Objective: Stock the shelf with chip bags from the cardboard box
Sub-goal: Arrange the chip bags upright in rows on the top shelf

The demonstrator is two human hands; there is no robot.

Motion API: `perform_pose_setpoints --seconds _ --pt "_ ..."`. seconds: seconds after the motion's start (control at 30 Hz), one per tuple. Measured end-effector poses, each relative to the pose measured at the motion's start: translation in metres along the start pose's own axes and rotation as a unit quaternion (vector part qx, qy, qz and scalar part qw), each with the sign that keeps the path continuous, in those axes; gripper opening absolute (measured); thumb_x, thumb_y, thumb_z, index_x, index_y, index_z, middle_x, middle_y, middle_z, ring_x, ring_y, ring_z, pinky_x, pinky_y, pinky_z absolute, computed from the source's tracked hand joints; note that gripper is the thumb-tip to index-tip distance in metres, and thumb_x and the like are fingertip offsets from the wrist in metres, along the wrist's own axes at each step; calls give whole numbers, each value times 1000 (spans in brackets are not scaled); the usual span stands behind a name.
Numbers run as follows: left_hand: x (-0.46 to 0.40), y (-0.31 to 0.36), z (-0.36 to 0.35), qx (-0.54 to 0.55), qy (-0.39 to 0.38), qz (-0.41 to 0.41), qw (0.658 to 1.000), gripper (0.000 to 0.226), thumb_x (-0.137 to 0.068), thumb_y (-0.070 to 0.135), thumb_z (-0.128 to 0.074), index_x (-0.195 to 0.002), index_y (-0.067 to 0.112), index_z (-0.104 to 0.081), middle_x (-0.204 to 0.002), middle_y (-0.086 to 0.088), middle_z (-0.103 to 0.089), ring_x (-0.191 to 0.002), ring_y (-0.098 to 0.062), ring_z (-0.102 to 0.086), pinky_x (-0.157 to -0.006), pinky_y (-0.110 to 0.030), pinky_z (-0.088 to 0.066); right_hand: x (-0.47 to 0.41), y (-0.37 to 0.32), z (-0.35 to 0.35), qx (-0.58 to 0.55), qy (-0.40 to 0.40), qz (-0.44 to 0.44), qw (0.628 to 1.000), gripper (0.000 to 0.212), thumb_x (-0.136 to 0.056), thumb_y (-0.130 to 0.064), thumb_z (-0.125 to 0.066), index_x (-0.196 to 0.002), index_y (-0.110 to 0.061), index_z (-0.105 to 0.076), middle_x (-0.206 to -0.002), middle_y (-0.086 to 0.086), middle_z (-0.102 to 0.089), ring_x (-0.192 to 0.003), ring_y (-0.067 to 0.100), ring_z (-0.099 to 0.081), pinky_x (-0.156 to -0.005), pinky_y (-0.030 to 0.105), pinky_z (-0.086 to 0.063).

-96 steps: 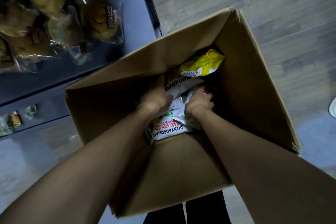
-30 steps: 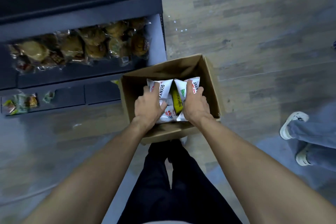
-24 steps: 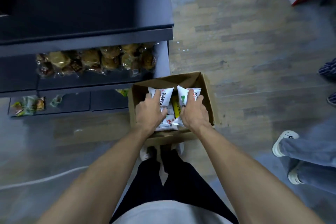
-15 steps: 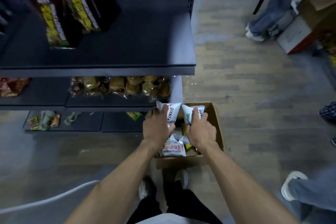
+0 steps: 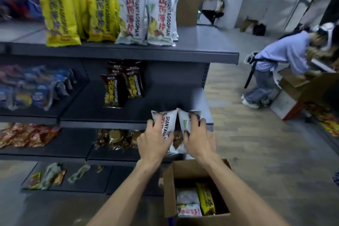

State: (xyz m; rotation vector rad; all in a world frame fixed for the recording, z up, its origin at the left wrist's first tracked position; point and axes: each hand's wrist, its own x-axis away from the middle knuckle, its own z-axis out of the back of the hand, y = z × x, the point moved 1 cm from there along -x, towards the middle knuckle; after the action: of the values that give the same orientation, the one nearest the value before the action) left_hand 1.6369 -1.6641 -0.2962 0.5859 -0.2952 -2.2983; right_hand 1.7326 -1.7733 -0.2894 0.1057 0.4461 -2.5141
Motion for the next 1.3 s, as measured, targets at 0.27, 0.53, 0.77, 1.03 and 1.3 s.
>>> perform_pose_setpoints --seconds 0.27,0.53,0.77,1.03,1.3 --pt "-50 -2 92 19 156 -61 986 61 -79 51 -63 -132 29 -44 -89 2 -50 -60 -20 -56 -44 -26 -40 -38 -83 90 -27 155 95 983 64 -91 -40 -51 -147 -28 -22 -110 6 -43 -84 31 -60 -62 38 -45" --pt "-114 46 164 28 234 -138 962 58 -81 54 -61 -129 26 -45 -96 -2 -56 -65 -29 -62 -49 -32 -47 -85 -98 180 -27 260 96 960 55 -95 -43 -45 -144 -26 -26 -111 8 -47 -86 37 -61 -64 38 -35" --pt "-181 120 183 31 258 -174 950 53 -86 49 -57 -128 22 -42 -98 -5 -54 -65 -24 -57 -50 -30 -43 -149 -69 247 -42 291 69 953 50 -94 -41 -47 -137 -25 -29 -116 10 -48 -90 38 -59 -70 40 -37" --pt "-266 197 133 54 201 -151 966 48 -93 37 -50 -132 16 -32 -115 -15 -51 -77 -32 -61 -58 -36 -49 -216 12 263 -4 279 41 959 53 -93 -38 -50 -138 -23 -28 -113 11 -47 -90 39 -59 -70 40 -41" --pt "-362 240 64 -6 164 -63 984 56 -95 21 -41 -146 18 -19 -142 -23 -31 -101 -40 -56 -66 -40 -32 -285 66 232 -42 233 62 970 49 -94 -40 -49 -136 -26 -28 -111 9 -45 -88 39 -60 -69 41 -40"
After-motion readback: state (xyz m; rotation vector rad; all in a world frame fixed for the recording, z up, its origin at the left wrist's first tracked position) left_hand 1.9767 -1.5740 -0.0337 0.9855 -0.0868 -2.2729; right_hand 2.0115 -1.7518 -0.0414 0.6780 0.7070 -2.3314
